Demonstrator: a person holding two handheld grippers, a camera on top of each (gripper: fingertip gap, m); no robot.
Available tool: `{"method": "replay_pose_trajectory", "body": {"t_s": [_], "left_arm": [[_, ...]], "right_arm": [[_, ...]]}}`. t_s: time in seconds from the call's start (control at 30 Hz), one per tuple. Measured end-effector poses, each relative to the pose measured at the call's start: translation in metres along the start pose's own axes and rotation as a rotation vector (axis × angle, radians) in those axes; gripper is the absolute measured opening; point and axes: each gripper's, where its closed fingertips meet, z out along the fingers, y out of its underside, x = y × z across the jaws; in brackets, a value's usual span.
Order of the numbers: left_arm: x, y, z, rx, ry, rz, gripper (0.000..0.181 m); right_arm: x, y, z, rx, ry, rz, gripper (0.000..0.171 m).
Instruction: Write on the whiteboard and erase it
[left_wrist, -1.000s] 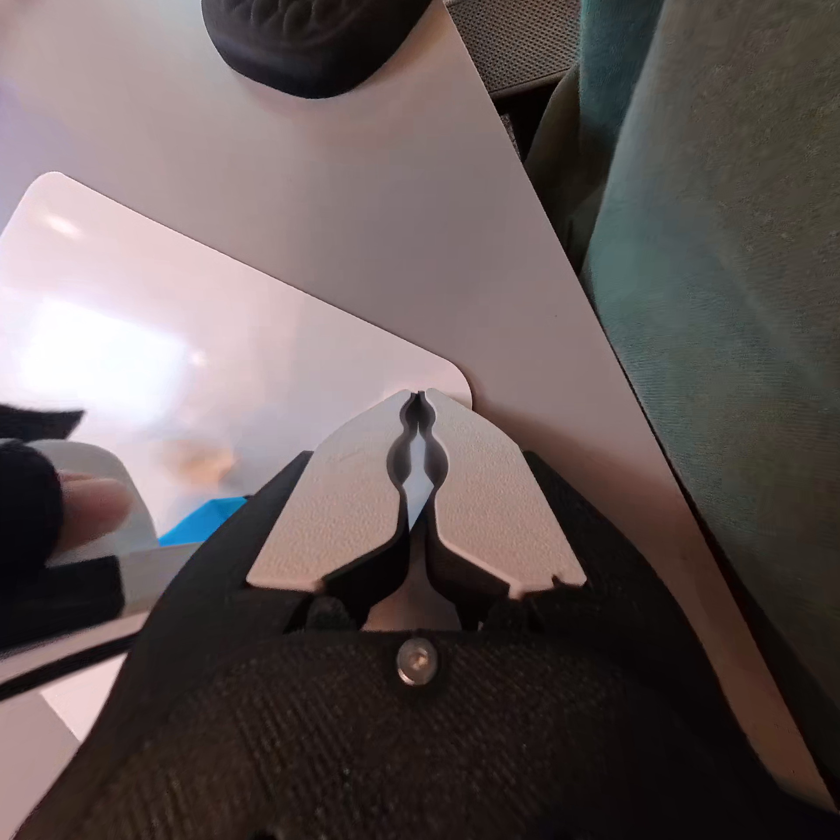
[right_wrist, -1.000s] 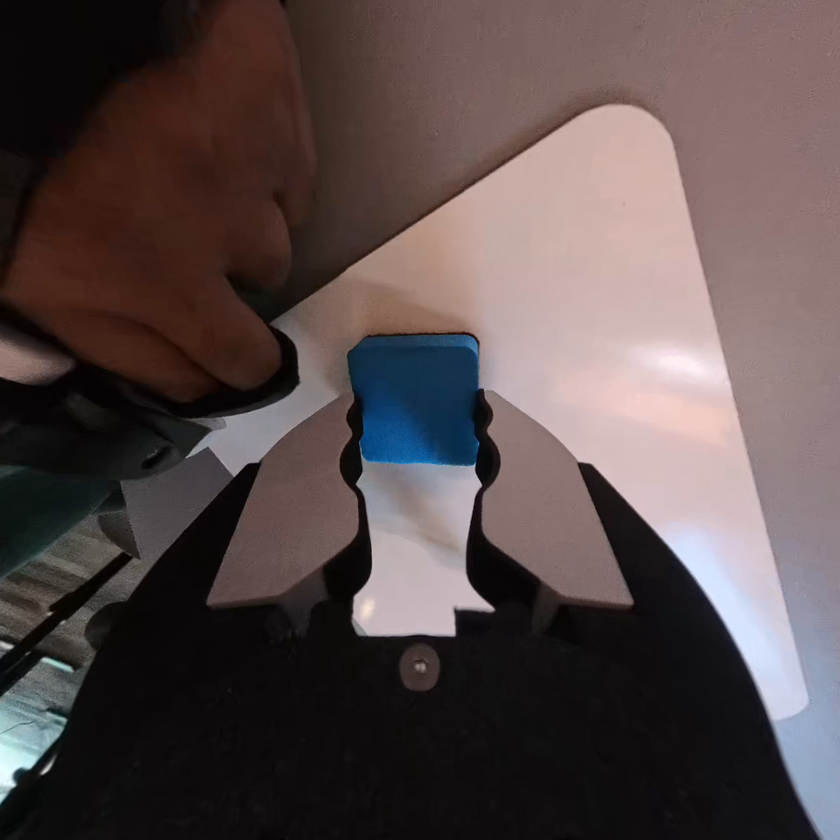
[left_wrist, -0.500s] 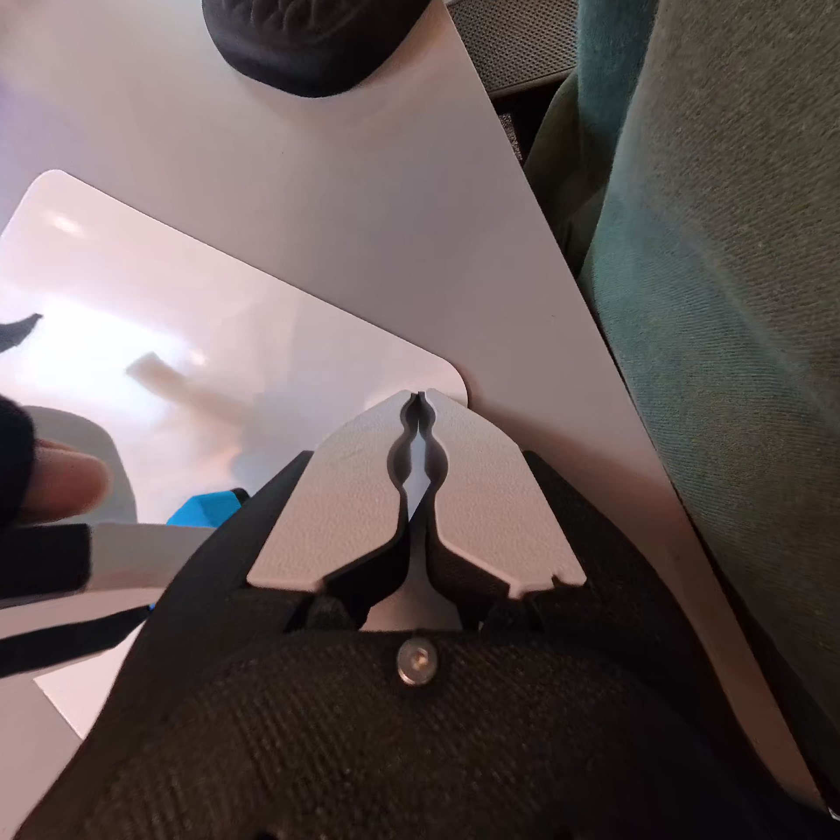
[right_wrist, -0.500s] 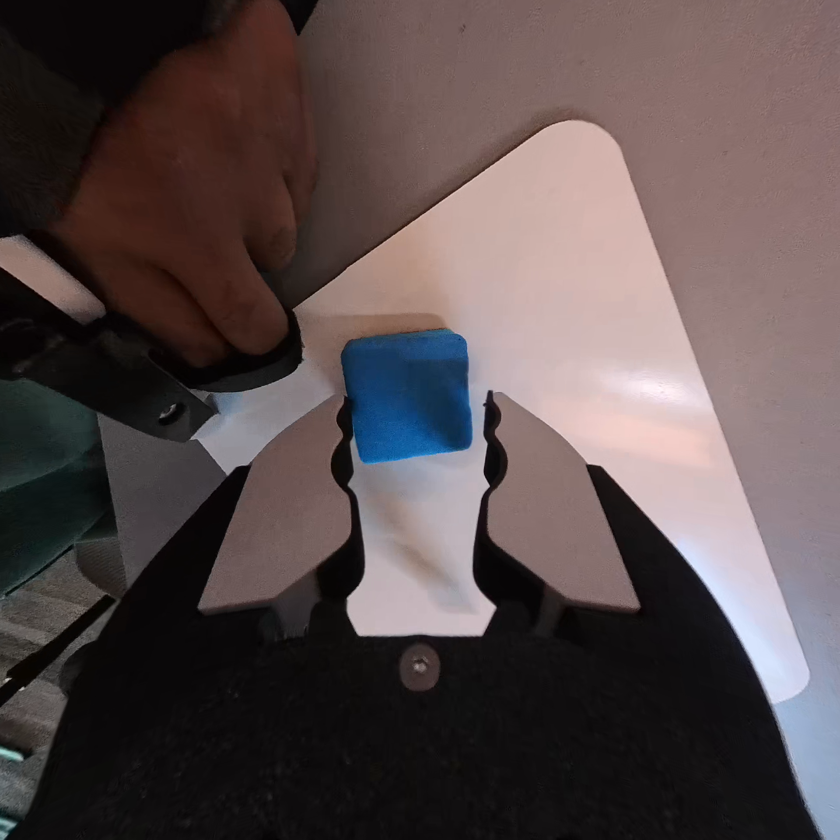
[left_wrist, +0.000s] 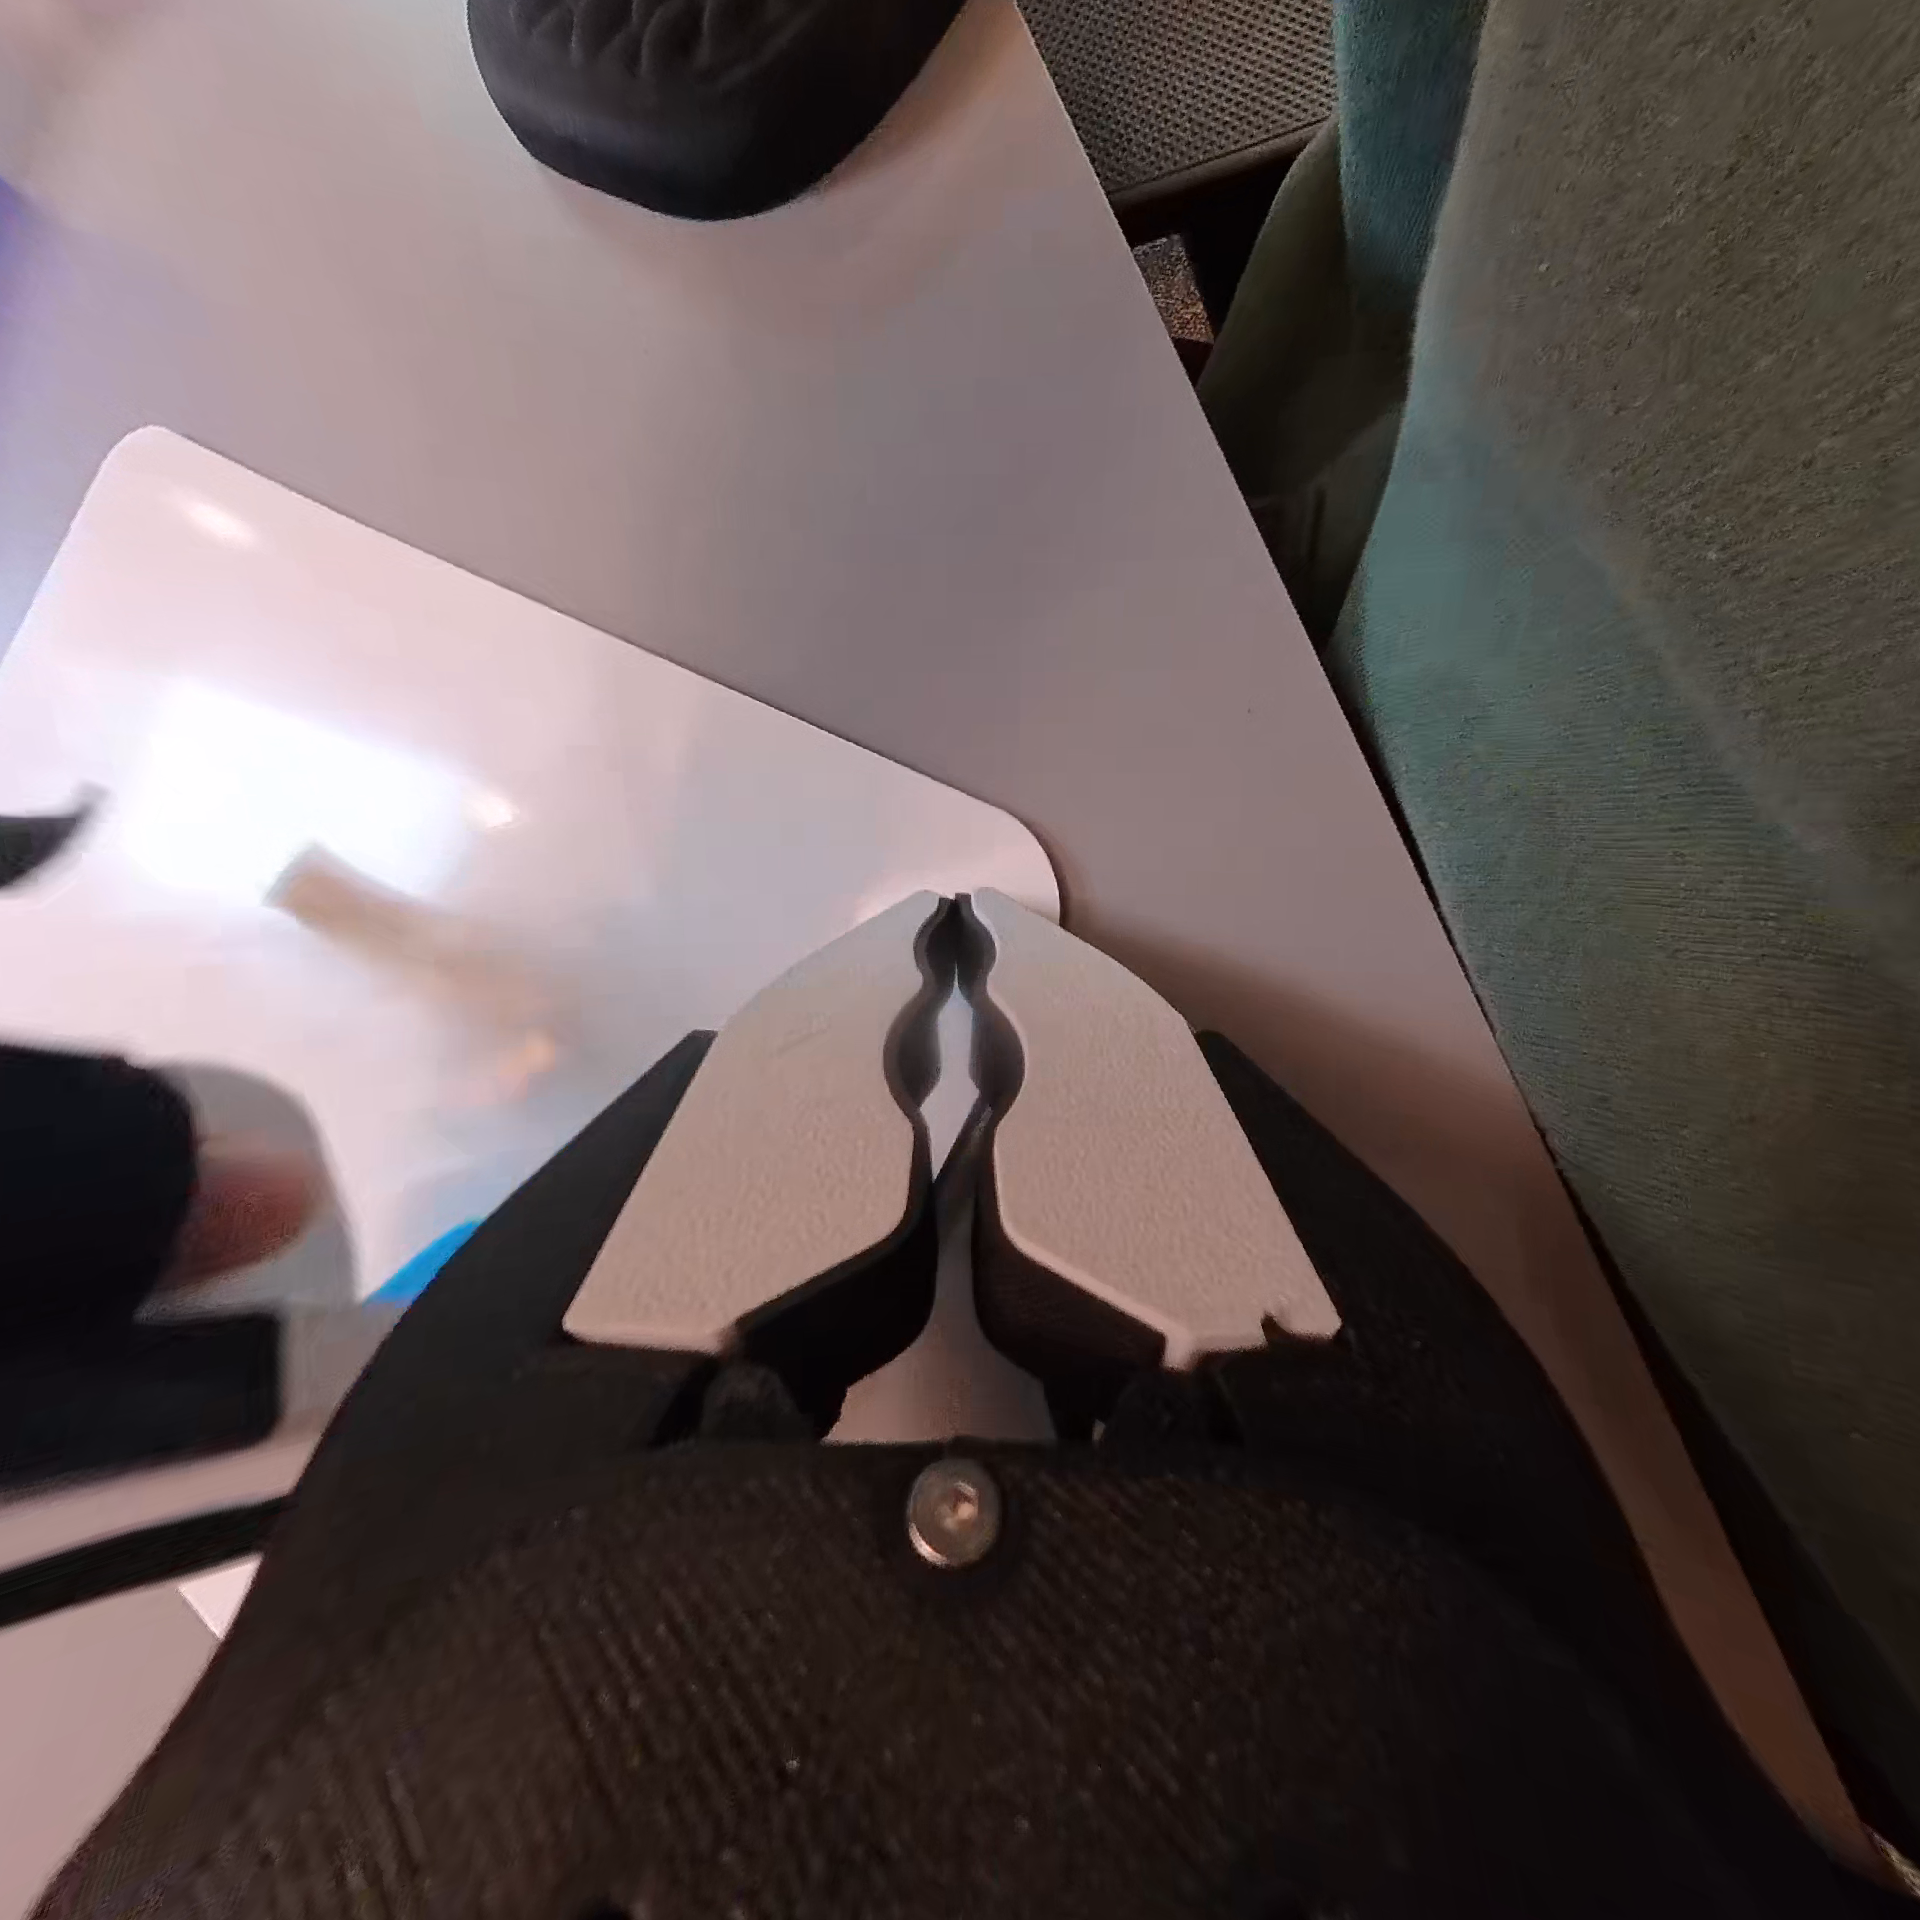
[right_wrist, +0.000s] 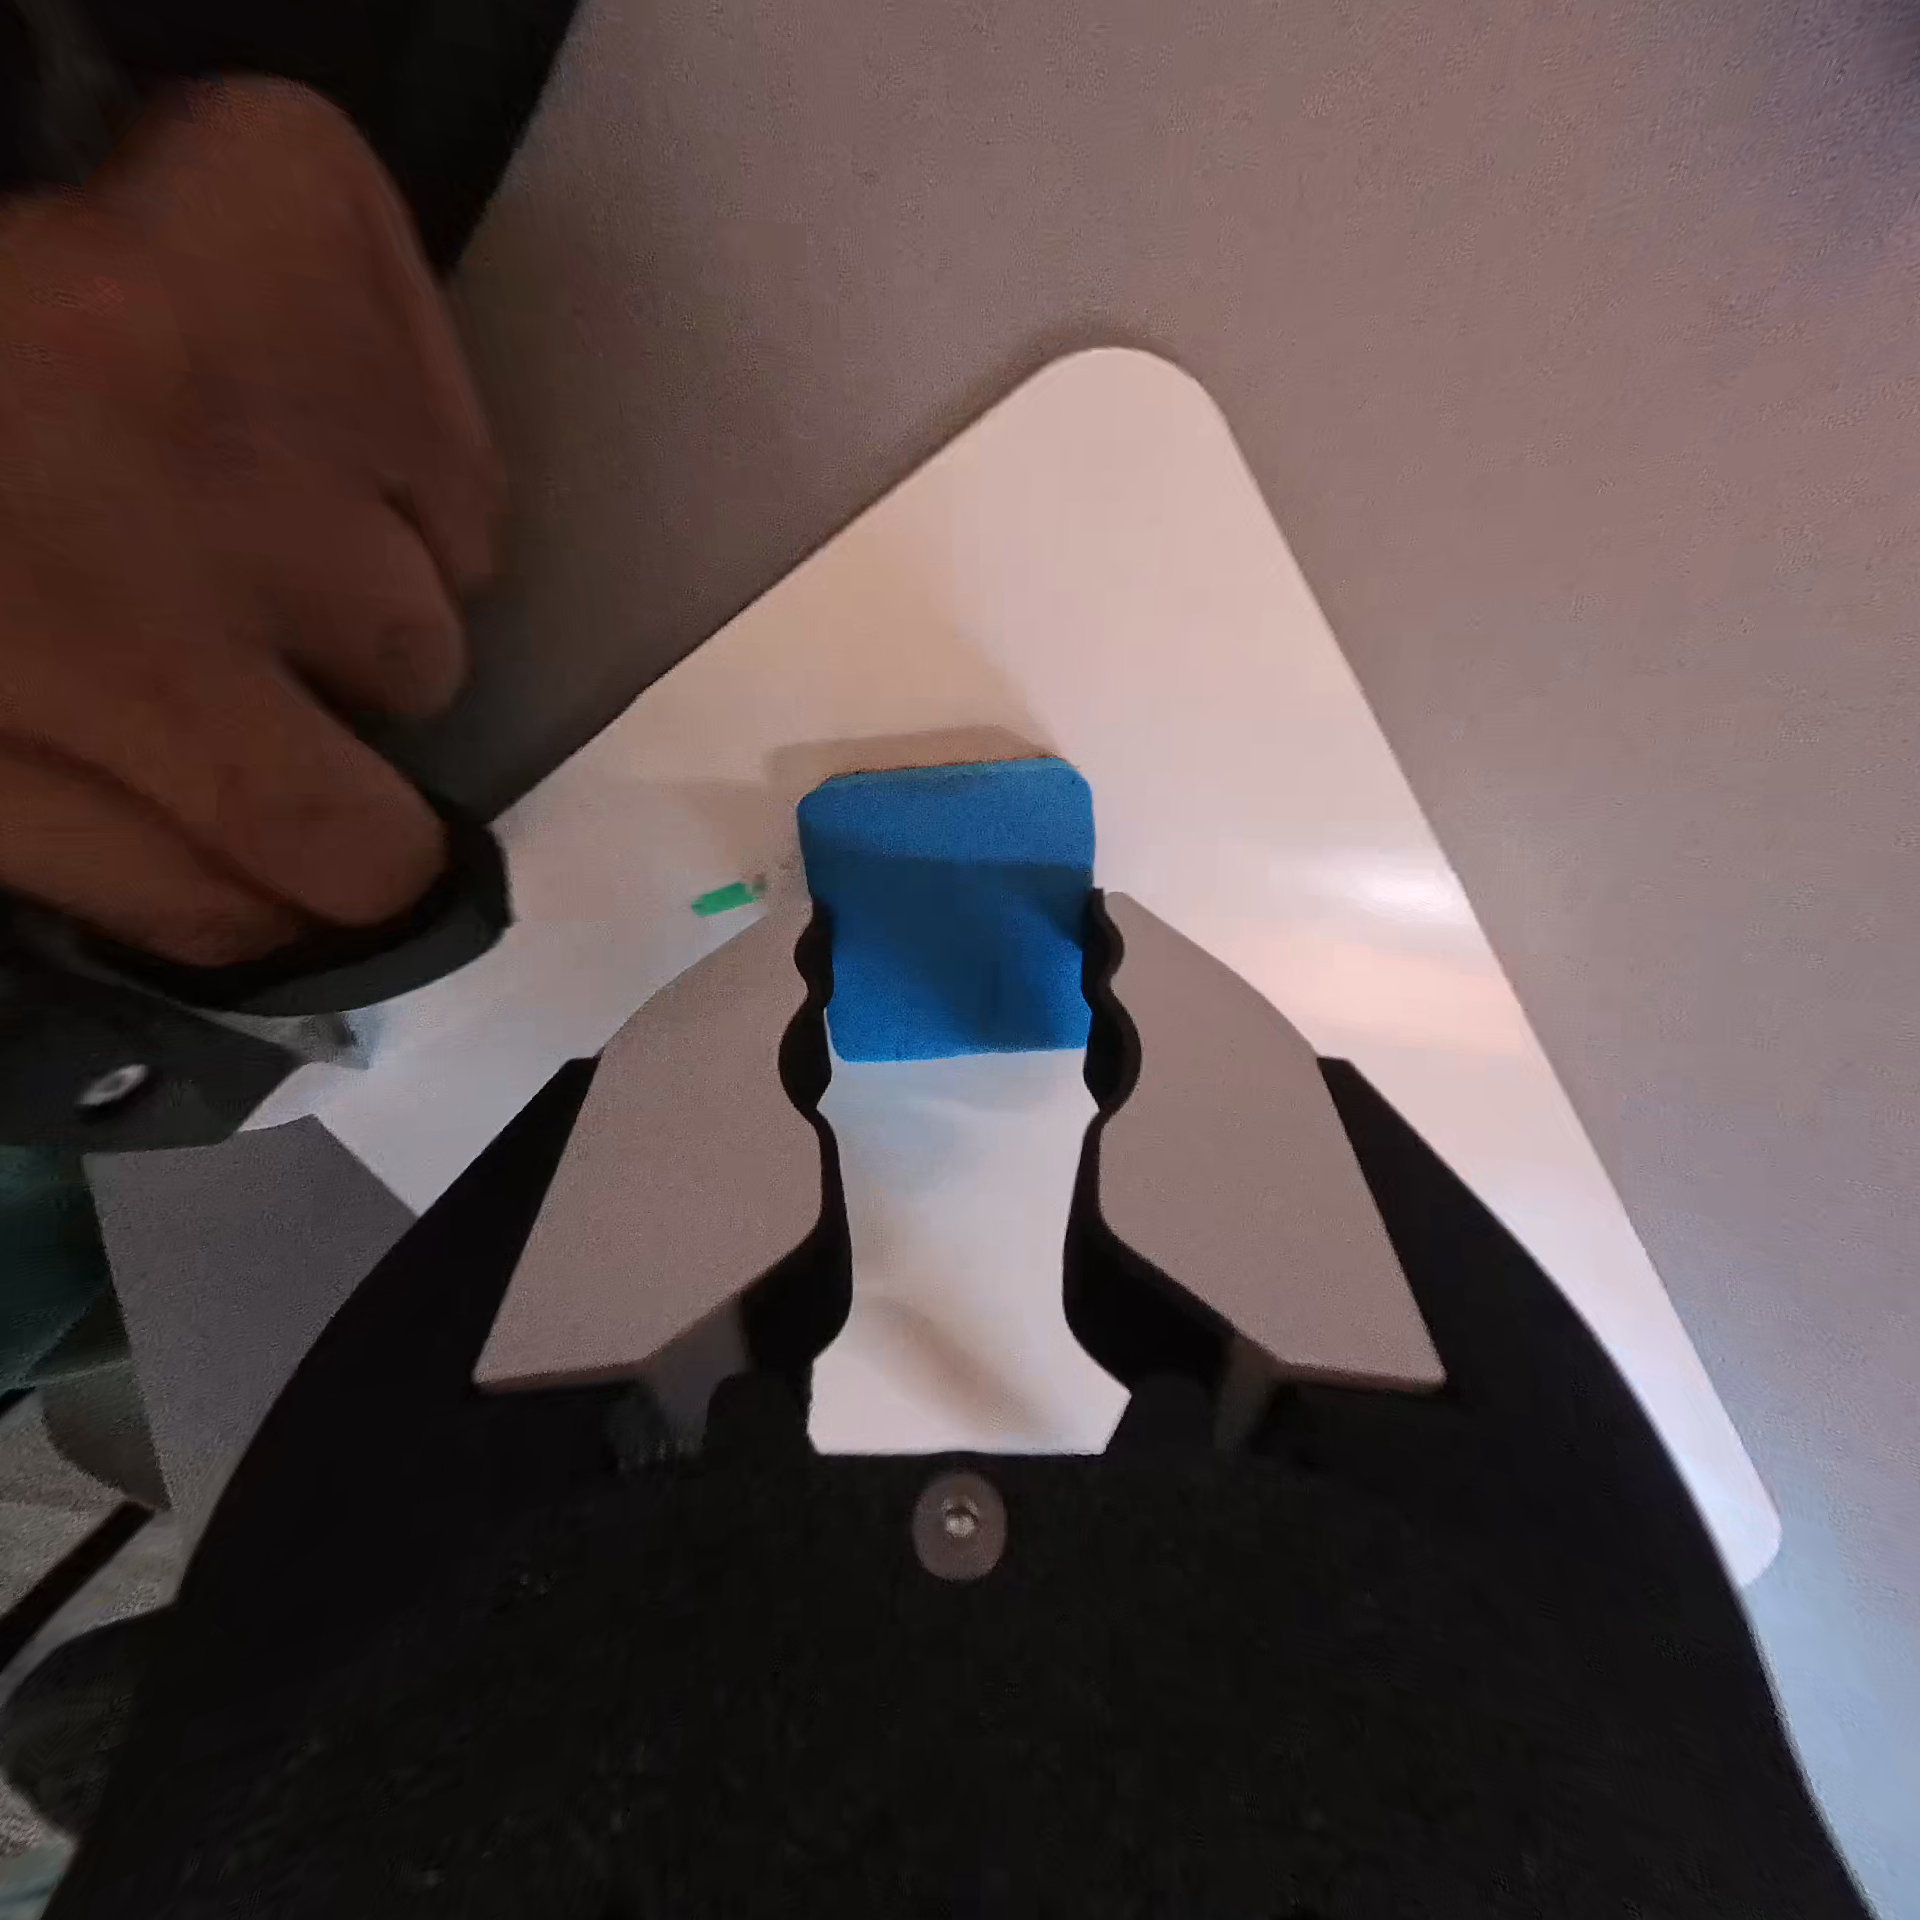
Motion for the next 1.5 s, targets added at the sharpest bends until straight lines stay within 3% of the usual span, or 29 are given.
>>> {"method": "replay_pose_trajectory", "body": {"t_s": [0.1, 0.23, 0.37, 0.53, 0.67, 0.77, 0.83, 0.97, 1.03, 1.17, 1.23, 1.3, 1.4, 1.5], "left_arm": [[0.000, 0.001, -0.001, 0.006, -0.003, -0.007, 0.001], [0.000, 0.001, -0.001, 0.012, 0.000, -0.002, 0.001], [0.000, 0.002, -0.002, 0.013, -0.017, 0.005, 0.000], [0.000, 0.002, -0.002, 0.016, -0.029, 0.015, 0.001], [0.000, 0.002, -0.002, 0.016, -0.029, 0.013, 0.001], [0.000, 0.002, -0.002, 0.016, -0.025, 0.013, 0.001], [0.000, 0.002, -0.002, 0.021, -0.016, 0.002, 0.001], [0.001, 0.001, -0.002, 0.028, -0.006, -0.006, 0.000], [0.001, 0.001, -0.002, 0.026, -0.005, -0.013, 0.000], [0.000, 0.002, -0.002, 0.025, -0.009, -0.016, 0.001], [0.000, 0.002, -0.002, 0.027, -0.004, -0.016, 0.001], [0.000, 0.002, -0.002, 0.029, 0.000, -0.017, 0.000], [0.000, 0.001, -0.001, 0.032, 0.003, -0.018, 0.000], [0.000, 0.001, -0.001, 0.032, -0.001, -0.016, 0.001]], "right_arm": [[-0.033, 0.014, -0.001, -0.036, -0.064, -0.070, 0.047], [0.005, 0.019, -0.005, -0.050, 0.019, 0.038, 0.047], [-0.044, 0.011, 0.001, -0.068, -0.044, -0.098, 0.047], [-0.001, 0.013, -0.002, -0.070, 0.038, 0.008, 0.047], [-0.046, 0.017, 0.000, -0.068, -0.032, -0.064, 0.047], [0.004, 0.029, -0.007, -0.077, 0.057, 0.096, 0.047], [0.033, 0.008, -0.004, 0.002, 0.100, 0.144, 0.047], [-0.004, -0.035, 0.010, 0.040, 0.028, 0.027, 0.047], [0.002, -0.028, 0.007, 0.027, 0.004, 0.056, 0.047], [0.094, 0.023, -0.011, 0.030, 0.135, 0.341, 0.047], [0.112, 0.031, -0.014, 0.076, 0.138, 0.444, 0.047], [0.097, 0.016, -0.010, 0.077, 0.154, 0.368, 0.047], [0.040, -0.025, 0.004, 0.089, 0.090, 0.189, 0.047], [0.035, -0.010, 0.000, 0.059, 0.124, 0.168, 0.048]]}}
